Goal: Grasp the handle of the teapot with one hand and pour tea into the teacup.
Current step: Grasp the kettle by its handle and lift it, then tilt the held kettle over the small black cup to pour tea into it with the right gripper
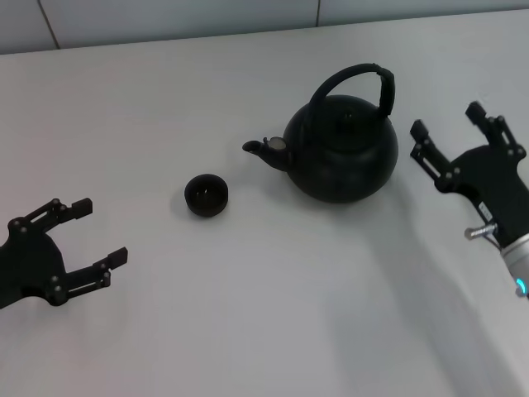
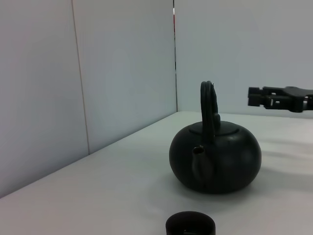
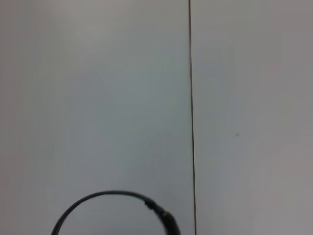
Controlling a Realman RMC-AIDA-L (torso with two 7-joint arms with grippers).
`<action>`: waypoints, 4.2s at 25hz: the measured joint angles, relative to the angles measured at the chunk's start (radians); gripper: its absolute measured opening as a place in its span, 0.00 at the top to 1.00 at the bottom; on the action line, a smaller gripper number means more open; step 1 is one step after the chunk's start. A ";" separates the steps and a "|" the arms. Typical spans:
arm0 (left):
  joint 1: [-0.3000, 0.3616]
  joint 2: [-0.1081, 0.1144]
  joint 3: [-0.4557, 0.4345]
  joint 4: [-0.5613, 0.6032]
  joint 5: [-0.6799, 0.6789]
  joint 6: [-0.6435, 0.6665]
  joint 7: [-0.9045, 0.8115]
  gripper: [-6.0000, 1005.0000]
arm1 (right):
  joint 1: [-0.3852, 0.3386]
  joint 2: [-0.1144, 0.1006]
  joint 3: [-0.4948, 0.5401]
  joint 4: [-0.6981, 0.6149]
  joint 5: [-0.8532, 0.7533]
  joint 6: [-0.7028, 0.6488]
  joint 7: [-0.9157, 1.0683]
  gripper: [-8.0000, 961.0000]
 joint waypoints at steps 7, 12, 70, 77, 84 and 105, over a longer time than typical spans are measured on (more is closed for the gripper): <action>0.002 -0.012 -0.004 0.000 0.000 -0.002 0.004 0.14 | 0.090 -0.001 -0.013 -0.049 -0.011 0.063 0.010 0.25; 0.005 -0.014 -0.014 0.000 0.000 -0.002 0.004 0.14 | 0.123 -0.001 -0.007 -0.062 -0.009 0.099 0.010 0.25; 0.002 -0.021 -0.029 0.000 -0.005 0.007 0.006 0.14 | 0.227 0.002 -0.002 -0.104 -0.003 0.197 0.074 0.91; 0.003 -0.025 -0.029 0.000 -0.006 0.007 0.006 0.14 | 0.226 0.000 0.014 -0.105 -0.001 0.135 0.120 0.91; 0.006 -0.026 -0.029 0.000 -0.006 0.004 0.007 0.14 | 0.232 -0.002 0.025 -0.105 0.000 0.106 0.124 0.91; 0.006 -0.030 -0.029 0.000 -0.006 0.007 0.007 0.14 | 0.344 -0.004 0.009 -0.132 -0.107 0.201 0.190 0.90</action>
